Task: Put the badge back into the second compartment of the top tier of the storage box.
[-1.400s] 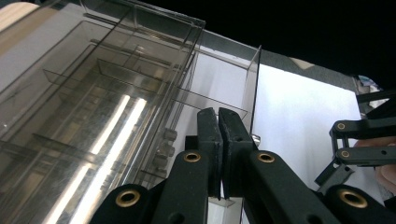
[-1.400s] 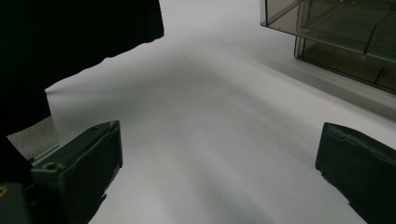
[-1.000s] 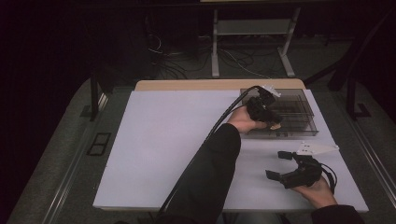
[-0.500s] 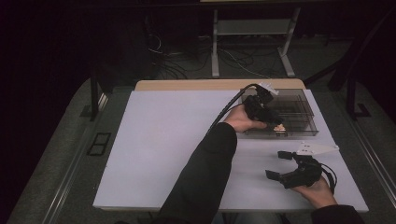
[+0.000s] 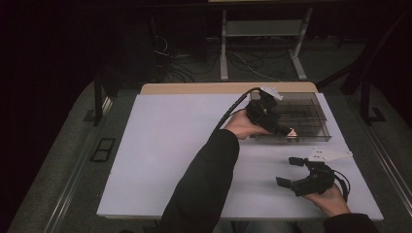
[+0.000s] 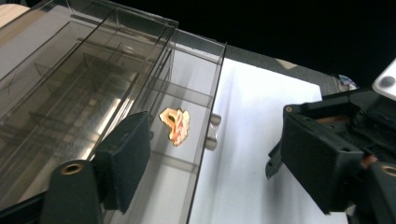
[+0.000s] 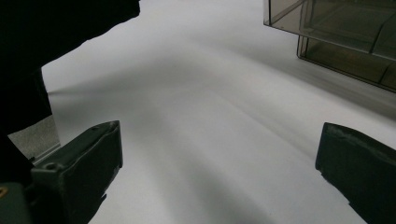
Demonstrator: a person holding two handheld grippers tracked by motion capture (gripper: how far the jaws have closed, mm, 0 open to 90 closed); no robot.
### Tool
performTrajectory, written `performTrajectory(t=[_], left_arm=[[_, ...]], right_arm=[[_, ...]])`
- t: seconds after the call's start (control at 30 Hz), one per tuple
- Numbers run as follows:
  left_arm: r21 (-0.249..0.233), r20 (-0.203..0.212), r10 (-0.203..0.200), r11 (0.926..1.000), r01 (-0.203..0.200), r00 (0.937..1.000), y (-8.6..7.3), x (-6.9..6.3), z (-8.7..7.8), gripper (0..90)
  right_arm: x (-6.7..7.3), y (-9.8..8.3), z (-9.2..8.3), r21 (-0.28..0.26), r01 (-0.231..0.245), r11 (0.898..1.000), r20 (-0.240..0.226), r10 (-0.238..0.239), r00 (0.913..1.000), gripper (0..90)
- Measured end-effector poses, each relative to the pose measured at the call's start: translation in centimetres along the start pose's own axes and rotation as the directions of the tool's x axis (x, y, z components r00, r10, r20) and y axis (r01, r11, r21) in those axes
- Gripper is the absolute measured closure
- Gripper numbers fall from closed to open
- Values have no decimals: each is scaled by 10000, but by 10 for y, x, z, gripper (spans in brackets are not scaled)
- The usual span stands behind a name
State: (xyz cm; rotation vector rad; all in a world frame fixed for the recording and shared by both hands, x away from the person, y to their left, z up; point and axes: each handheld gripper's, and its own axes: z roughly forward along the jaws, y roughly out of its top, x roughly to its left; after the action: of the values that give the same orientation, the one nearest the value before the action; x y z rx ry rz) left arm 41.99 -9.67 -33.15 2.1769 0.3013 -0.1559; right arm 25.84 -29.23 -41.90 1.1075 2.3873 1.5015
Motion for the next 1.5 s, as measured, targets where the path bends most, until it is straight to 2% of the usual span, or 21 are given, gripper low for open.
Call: performTrajectory(t=[0.2,0.33,0.67,0.73,0.83,1.0,1.1,1.33,1.5], left_arm=[[-249,-243,-274,9993,268,9993,-10,1,-13,95],[-293,-640,-346,9990,328,9974,-17,1,-21,1],[-584,-1025,-502,9973,444,9935,-38,-3,-46,0],[-642,-1168,-549,9968,476,9916,-42,-4,-53,0],[-993,-1389,-622,9939,486,9884,-51,-6,-64,0],[-1042,-1725,-725,9930,550,9823,-64,-9,-78,0],[-1250,-1789,-932,9896,713,9794,-72,-11,-86,0],[-1340,-1984,-1039,9879,781,9746,-87,-15,-101,0],[-1508,-2295,-1188,9849,853,9660,-100,-19,-113,0]], right_arm=[[0,0,1,1,-48,10000,-21,48,10000,0],[0,0,1,-8,-55,10000,-24,55,10000,0],[0,0,1,7,-89,10000,-26,89,10000,0],[0,0,1,5,-90,10000,-26,90,10000,0],[0,0,1,3,-86,10000,-20,86,10000,0],[0,0,1,6,-87,10000,-6,87,10000,0],[1,0,1,10,-73,10000,2,73,10000,0],[0,0,1,17,-85,10000,1,85,10000,0],[0,0,1,14,-90,10000,11,90,10000,0]])
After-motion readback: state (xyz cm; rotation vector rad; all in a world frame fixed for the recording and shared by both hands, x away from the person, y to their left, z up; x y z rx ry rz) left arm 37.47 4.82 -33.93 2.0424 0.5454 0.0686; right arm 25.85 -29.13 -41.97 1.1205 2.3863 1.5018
